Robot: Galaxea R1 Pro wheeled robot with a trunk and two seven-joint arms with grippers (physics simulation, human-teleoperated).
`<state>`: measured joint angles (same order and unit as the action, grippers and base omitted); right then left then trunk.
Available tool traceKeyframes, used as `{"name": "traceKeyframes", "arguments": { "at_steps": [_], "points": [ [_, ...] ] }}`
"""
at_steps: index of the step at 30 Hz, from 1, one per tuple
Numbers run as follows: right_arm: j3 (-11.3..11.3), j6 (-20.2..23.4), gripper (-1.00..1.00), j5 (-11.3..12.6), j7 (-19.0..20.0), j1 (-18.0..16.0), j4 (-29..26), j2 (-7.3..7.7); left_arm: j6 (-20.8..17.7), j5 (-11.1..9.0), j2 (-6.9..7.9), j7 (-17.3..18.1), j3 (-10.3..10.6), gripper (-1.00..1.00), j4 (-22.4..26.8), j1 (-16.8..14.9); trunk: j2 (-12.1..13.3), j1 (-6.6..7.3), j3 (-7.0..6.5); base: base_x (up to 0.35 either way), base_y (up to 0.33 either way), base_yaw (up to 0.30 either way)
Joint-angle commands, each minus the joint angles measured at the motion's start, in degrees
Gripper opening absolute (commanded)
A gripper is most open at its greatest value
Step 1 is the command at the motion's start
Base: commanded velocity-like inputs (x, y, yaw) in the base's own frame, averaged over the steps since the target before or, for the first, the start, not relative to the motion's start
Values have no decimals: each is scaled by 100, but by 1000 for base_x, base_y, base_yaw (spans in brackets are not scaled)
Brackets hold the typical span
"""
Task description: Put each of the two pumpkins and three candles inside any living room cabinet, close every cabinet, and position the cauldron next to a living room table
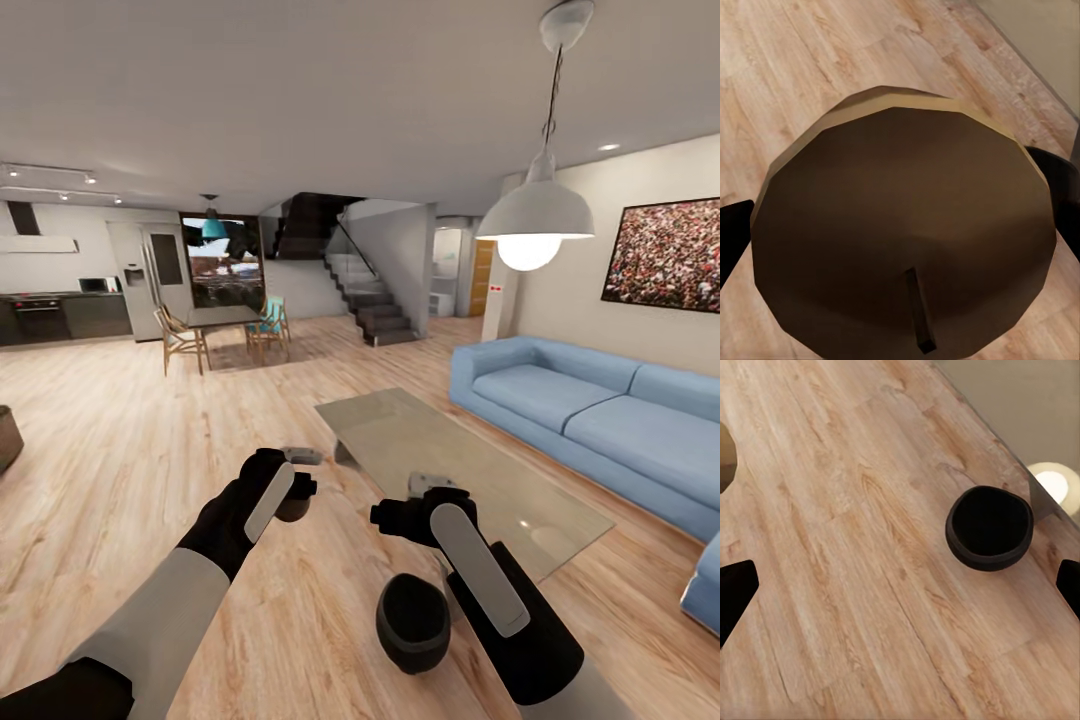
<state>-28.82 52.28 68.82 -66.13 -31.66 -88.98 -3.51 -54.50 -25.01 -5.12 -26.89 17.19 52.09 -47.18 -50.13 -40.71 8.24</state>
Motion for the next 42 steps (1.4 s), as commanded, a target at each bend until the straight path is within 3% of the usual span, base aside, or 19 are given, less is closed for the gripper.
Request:
{"name": "traceKeyframes", "arguments": {
  "at_steps": [1,14,30,42],
  "points": [
    [-1,38,100,50,-58,-7,-5,-1,-13,-59,2,-62,12,-100,3,-6,34,21,-9,0,0,49],
    [-7,37,100,60,-58,-7,-5,-6,-12,-66,4,-52,12,-100,3,-9,556,307,-248,0,0,21],
    [-106,37,100,52,-58,-7,-5,-44,-8,-67,3,-53,12,-100,3,-7,1197,658,-618,0,0,217],
    [-106,44,100,52,-58,-7,5,-45,1,-137,9,-25,5,-100,13,-8,1197,658,-685,0,0,234]
  ]
}}
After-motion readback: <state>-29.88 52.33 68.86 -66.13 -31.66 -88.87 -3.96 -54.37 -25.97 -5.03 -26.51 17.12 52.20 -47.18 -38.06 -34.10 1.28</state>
